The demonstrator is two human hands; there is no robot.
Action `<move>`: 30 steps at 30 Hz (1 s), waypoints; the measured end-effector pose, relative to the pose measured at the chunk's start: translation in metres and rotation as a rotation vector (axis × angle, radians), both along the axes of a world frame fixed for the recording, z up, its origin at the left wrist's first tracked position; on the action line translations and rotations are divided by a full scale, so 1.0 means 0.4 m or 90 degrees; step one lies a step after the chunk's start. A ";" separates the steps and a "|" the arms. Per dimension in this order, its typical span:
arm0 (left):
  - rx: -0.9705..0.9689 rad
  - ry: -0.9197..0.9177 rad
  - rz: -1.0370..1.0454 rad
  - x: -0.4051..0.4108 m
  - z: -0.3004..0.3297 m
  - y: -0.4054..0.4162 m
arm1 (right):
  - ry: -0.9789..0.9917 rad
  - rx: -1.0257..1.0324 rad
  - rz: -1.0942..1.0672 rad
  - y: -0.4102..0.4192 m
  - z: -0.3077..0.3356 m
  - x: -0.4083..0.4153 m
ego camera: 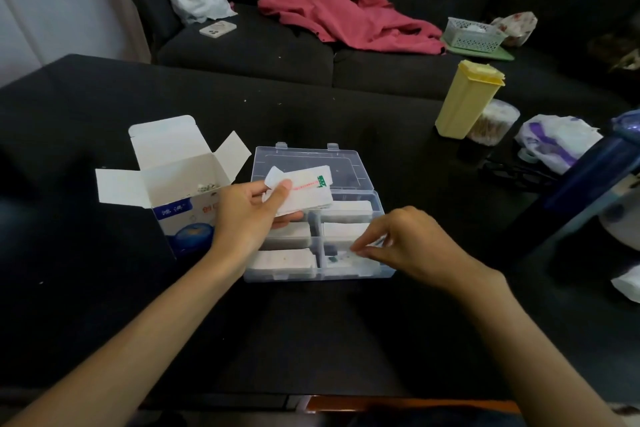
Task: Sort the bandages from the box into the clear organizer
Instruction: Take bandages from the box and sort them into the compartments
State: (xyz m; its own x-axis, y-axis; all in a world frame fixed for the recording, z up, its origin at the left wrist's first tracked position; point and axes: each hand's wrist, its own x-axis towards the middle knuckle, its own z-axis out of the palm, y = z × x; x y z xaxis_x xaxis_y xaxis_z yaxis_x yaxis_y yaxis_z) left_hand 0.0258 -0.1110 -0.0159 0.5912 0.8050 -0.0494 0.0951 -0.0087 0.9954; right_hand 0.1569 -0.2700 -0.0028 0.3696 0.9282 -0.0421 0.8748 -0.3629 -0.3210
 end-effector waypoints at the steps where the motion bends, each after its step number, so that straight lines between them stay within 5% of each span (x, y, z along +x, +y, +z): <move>1: -0.003 -0.001 -0.001 0.001 0.001 -0.001 | 0.007 -0.018 0.006 0.002 0.000 -0.003; 10: -0.021 0.025 0.001 0.002 0.002 -0.002 | 0.312 -0.154 -0.080 -0.003 0.000 0.000; 19: -0.034 0.000 -0.024 -0.001 -0.004 0.003 | 0.186 -0.230 -0.055 -0.010 0.018 -0.015; 30: -0.041 0.011 -0.044 0.004 -0.007 -0.004 | 0.248 -0.168 -0.104 0.000 0.004 -0.023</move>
State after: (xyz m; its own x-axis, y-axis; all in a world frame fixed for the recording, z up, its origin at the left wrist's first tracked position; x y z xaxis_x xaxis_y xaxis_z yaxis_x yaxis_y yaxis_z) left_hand 0.0274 -0.1125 -0.0188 0.6434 0.7576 -0.1105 0.1141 0.0478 0.9923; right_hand 0.1479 -0.2700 -0.0012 0.4195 0.7983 -0.4320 0.6334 -0.5984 -0.4907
